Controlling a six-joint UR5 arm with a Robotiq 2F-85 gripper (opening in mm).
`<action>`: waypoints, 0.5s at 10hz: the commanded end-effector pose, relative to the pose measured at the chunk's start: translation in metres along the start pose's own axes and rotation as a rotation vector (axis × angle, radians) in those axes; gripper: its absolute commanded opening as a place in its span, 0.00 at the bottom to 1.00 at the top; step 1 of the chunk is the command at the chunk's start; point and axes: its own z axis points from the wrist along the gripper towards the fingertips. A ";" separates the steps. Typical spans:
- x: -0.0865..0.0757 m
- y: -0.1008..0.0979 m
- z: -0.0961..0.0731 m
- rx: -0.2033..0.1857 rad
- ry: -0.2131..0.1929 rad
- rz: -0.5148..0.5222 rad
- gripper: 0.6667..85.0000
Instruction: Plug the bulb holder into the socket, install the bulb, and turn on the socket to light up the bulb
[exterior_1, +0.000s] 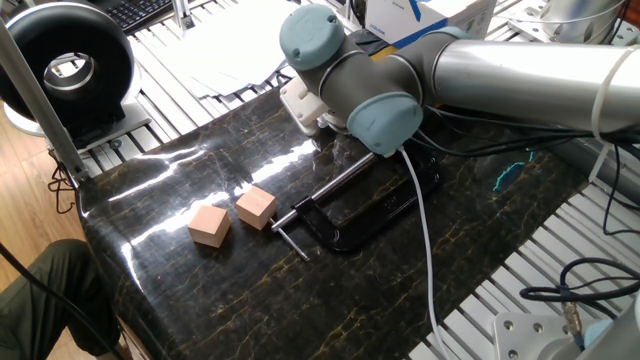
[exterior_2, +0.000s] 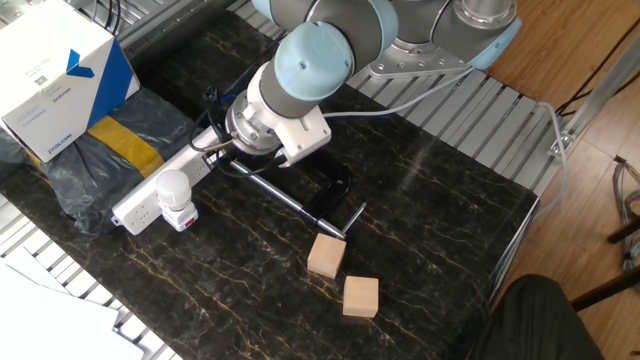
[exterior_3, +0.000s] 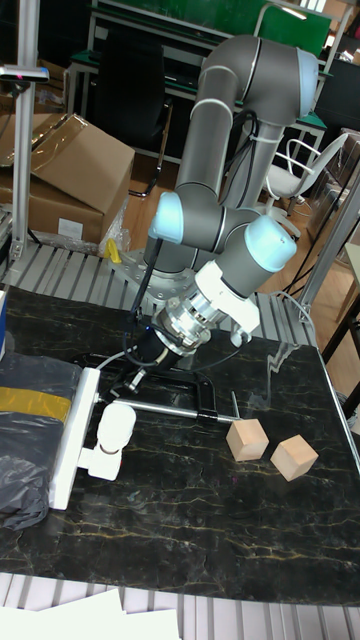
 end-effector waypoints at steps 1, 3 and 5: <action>0.002 -0.002 0.004 0.007 -0.004 -0.001 0.00; 0.003 -0.002 0.004 0.007 -0.003 -0.004 0.00; 0.005 -0.004 0.005 0.015 0.006 -0.012 0.00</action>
